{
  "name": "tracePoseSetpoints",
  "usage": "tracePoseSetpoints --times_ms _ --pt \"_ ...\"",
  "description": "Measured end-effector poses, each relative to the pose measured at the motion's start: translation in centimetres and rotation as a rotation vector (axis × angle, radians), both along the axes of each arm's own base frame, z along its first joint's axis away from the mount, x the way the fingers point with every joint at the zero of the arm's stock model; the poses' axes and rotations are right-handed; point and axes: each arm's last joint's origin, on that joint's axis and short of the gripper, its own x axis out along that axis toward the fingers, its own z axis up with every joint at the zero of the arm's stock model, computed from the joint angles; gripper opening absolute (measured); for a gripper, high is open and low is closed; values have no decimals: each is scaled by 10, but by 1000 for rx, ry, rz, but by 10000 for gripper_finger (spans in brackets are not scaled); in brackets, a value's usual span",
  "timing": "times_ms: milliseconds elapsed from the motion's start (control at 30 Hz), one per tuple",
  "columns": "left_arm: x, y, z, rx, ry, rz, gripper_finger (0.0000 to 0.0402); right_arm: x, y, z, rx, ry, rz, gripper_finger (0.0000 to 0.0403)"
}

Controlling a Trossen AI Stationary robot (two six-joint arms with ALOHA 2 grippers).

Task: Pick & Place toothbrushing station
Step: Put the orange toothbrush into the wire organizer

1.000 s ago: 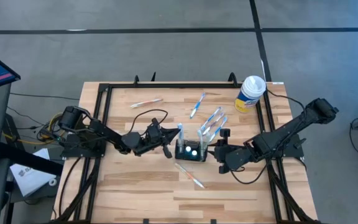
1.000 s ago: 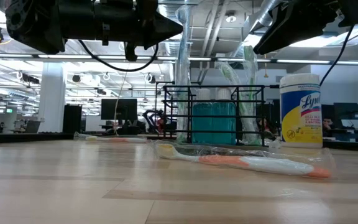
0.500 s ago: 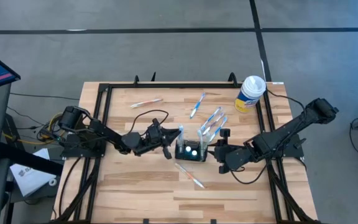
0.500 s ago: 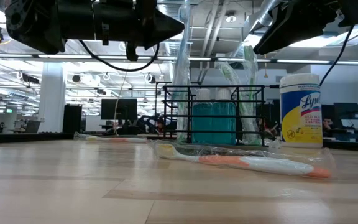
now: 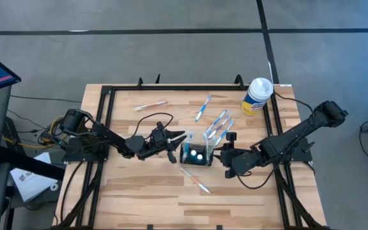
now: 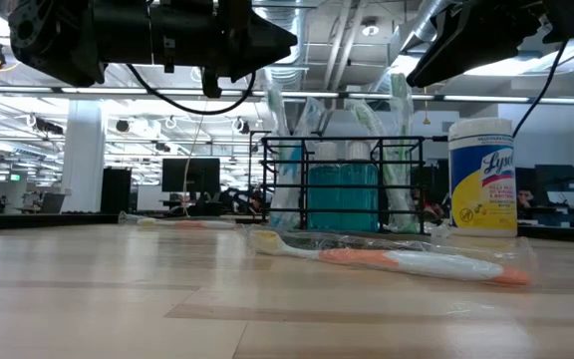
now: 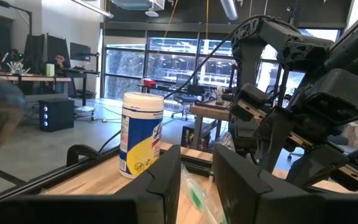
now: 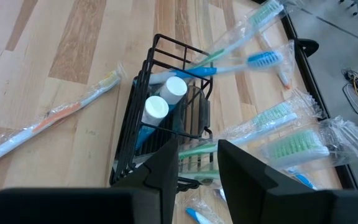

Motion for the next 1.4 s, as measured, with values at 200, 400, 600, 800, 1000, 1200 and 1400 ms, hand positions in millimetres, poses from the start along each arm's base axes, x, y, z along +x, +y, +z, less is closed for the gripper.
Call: tracePoseSetpoints --times_ms 200,400,600,800,1000,1200,1400 --pt "0 0 0 1 0 0 90 0 0 0 0 0 0 103" --pt "0 0 0 2 0 1 90 0 0 0 0 1 0 103" --pt "-1 1 4 8 3 12 90 0 0 0 -1 3 1 103" --pt "-5 3 11 38 47 80 90 0 0 0 -1 3 1 103" --pt "-20 9 30 1 131 190 90 0 0 0 -2 6 1 103" --pt "-42 26 48 -40 228 281 90 0 0 0 -2 5 1 103" --pt "-66 53 57 -125 310 352 90 0 0 0 -2 5 1 103"
